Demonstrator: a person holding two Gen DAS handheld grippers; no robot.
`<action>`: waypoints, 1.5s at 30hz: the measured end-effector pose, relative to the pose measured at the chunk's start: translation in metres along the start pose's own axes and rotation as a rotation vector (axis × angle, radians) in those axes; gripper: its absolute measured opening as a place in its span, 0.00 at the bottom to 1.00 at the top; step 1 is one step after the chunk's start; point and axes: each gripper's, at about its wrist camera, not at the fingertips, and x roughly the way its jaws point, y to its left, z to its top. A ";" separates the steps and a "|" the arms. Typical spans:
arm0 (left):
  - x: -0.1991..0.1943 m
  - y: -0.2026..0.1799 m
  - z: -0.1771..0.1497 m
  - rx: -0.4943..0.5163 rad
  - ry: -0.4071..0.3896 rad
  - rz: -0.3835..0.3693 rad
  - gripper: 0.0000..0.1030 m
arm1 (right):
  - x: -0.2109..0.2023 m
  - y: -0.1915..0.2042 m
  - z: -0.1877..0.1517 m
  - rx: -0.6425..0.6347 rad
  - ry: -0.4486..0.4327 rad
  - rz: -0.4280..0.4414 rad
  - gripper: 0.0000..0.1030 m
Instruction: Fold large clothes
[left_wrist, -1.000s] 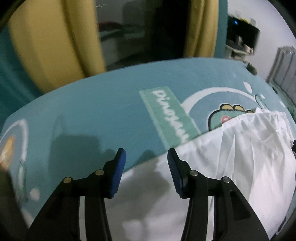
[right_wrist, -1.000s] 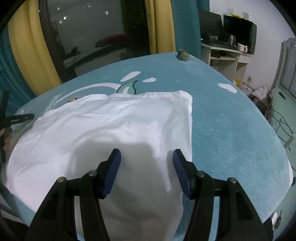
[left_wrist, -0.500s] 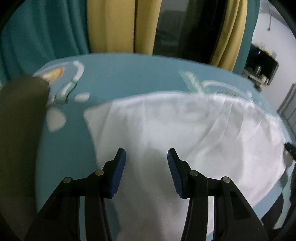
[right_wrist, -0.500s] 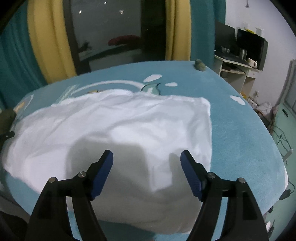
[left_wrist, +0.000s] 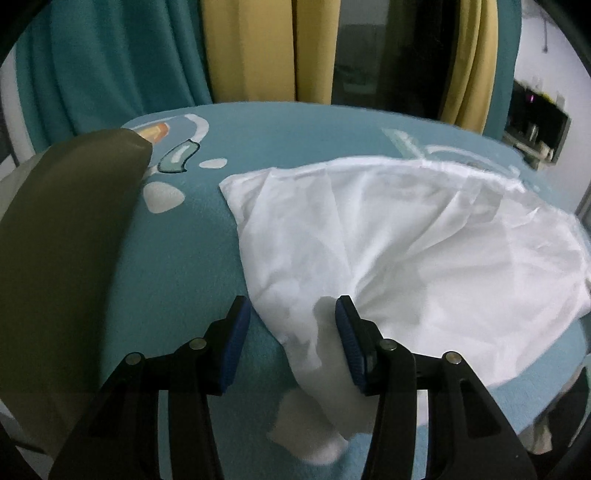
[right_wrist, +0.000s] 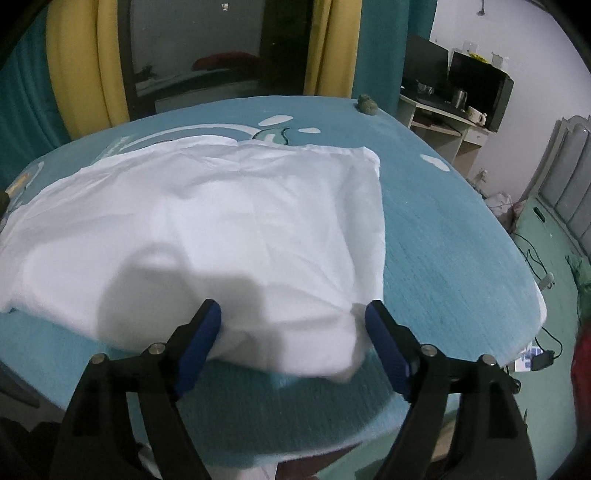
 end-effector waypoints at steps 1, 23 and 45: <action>-0.002 0.001 0.000 -0.007 -0.013 -0.010 0.49 | -0.003 -0.002 -0.002 0.007 0.002 -0.002 0.89; -0.021 -0.042 -0.003 0.015 -0.056 -0.070 0.49 | 0.008 -0.025 -0.003 0.305 -0.035 0.287 0.99; 0.029 -0.217 0.050 0.228 0.006 -0.300 0.49 | 0.047 -0.011 0.034 0.328 -0.107 0.607 1.00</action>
